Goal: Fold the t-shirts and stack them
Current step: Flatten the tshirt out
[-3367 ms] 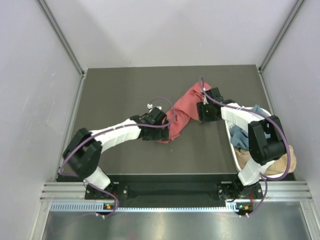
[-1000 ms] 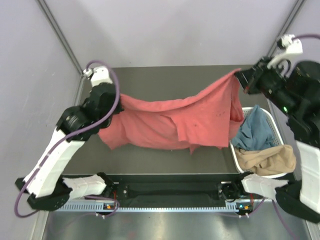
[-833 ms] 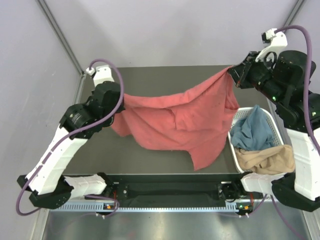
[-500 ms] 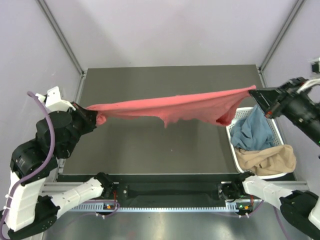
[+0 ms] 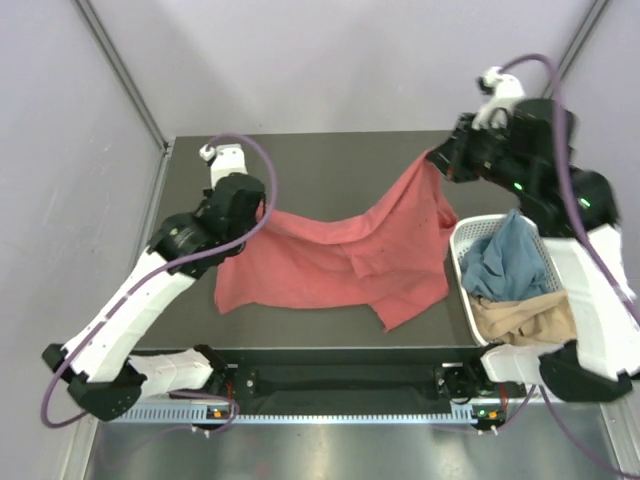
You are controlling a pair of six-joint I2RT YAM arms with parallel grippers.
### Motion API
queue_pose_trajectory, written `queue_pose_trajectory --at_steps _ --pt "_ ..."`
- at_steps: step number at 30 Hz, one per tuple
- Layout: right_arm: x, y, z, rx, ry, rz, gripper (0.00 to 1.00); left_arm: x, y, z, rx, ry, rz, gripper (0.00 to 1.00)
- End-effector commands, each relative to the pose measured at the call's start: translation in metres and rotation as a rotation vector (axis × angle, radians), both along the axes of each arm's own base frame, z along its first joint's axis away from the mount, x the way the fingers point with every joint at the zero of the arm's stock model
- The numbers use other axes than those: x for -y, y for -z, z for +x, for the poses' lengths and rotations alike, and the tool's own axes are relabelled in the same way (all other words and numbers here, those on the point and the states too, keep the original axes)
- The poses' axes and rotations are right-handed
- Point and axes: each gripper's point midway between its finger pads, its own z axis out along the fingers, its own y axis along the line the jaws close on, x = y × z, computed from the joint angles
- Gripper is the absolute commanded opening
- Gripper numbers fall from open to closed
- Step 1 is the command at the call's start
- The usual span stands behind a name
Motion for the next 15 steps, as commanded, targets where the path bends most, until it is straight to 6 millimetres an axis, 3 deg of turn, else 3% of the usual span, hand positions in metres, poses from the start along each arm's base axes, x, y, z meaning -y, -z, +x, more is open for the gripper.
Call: queue_pose_trajectory --at_steps 1,6,7,8,9,10,11,12,13,14,15 --pt "-0.016 0.005 0.046 0.048 -0.019 -0.038 0.00 -0.018 0.001 0.035 0.087 -0.118 0.089 0.00" --pt "-0.042 0.057 0.115 -0.039 -0.047 -0.119 0.00 -0.044 0.038 0.092 0.005 -0.172 0.040 0.00" --pt "-0.047 0.065 0.126 -0.045 -0.049 -0.118 0.00 -0.057 0.058 0.106 -0.059 -0.218 0.073 0.00" --pt "-0.052 0.082 0.141 -0.069 -0.055 -0.121 0.00 -0.063 0.064 0.112 -0.075 -0.252 0.098 0.00" --pt "-0.057 0.087 0.149 -0.071 -0.064 -0.114 0.00 -0.067 0.066 0.119 -0.081 -0.277 0.114 0.00" --pt "-0.061 0.089 0.160 -0.053 -0.071 -0.110 0.00 -0.072 0.081 0.129 -0.119 -0.299 0.145 0.00" --pt "-0.066 0.108 0.175 -0.081 -0.067 -0.122 0.00 -0.072 0.085 0.138 -0.116 -0.295 0.140 0.00" --pt "-0.067 0.116 0.185 -0.095 -0.060 -0.127 0.00 -0.073 0.087 0.146 -0.113 -0.299 0.142 0.00" --pt "-0.067 0.111 0.196 -0.080 -0.055 -0.122 0.00 -0.078 0.098 0.155 -0.135 -0.314 0.155 0.00" --pt "-0.069 0.133 0.213 -0.126 -0.052 -0.139 0.00 -0.080 0.093 0.162 -0.123 -0.324 0.147 0.00" --pt "-0.069 0.134 0.222 -0.131 -0.045 -0.132 0.00 -0.086 0.094 0.166 -0.128 -0.340 0.145 0.00"
